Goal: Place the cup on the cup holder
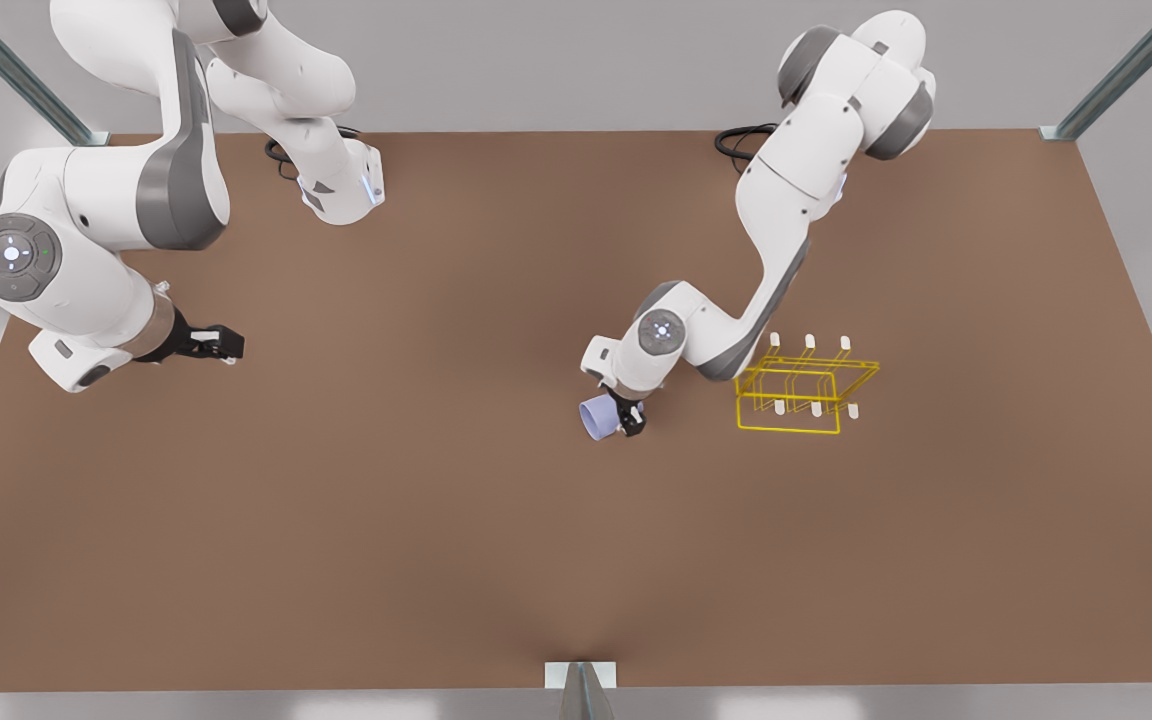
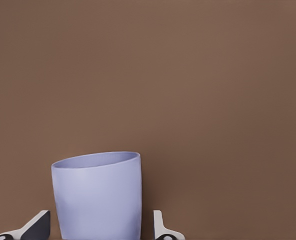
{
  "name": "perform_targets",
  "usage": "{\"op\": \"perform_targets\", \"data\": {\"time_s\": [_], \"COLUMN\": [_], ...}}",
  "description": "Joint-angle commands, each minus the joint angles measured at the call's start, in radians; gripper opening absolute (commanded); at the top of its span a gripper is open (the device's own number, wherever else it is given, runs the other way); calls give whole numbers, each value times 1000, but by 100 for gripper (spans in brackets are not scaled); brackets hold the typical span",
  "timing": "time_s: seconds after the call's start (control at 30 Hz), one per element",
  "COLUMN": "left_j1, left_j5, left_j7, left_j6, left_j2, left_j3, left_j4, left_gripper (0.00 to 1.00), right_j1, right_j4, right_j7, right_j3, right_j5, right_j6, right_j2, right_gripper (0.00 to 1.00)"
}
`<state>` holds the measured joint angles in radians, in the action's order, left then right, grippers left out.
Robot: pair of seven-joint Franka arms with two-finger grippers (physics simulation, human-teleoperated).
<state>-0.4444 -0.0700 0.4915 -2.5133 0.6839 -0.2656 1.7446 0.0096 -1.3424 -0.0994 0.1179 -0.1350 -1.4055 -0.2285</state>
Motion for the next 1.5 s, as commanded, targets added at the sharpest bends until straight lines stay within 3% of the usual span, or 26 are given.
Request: {"op": "perform_targets", "data": {"time_s": [0.0,0.53,0.57,0.67,0.7,0.97,1.03,1.17,1.37,1.47], "left_j1": [0,0,0,0,0,0,0,-26,-106,-109], "left_j5": [-1,1,1,2,2,-5,-16,-497,-1303,-1424], "left_j7": [-83,-128,-129,-152,-154,-151,-145,-114,176,193], "left_j6": [-1,-10,-10,-9,-7,122,306,847,1278,1384], "left_j2": [5,92,92,91,91,71,71,72,72,78], "left_j3": [0,0,0,0,0,0,2,2,2,2], "left_j4": [0,-54,-54,-56,-56,-94,-184,-381,-427,-413], "left_gripper": [100,100,98,72,68,68,68,68,69,69], "right_j1": [1,3,3,3,3,3,3,3,6,-5], "right_j4": [0,0,0,0,0,0,0,0,0,0], "right_j7": [-62,-62,-62,-62,-62,-62,-62,-62,-63,-59], "right_j3": [0,0,0,0,0,0,0,0,2,2], "right_j5": [2,2,2,2,2,2,2,2,9,2], "right_j6": [0,0,0,0,0,0,0,0,-1,-1], "right_j2": [0,0,0,1,0,0,0,1,0,0], "right_gripper": [100,100,100,100,100,100,100,100,100,100]}}
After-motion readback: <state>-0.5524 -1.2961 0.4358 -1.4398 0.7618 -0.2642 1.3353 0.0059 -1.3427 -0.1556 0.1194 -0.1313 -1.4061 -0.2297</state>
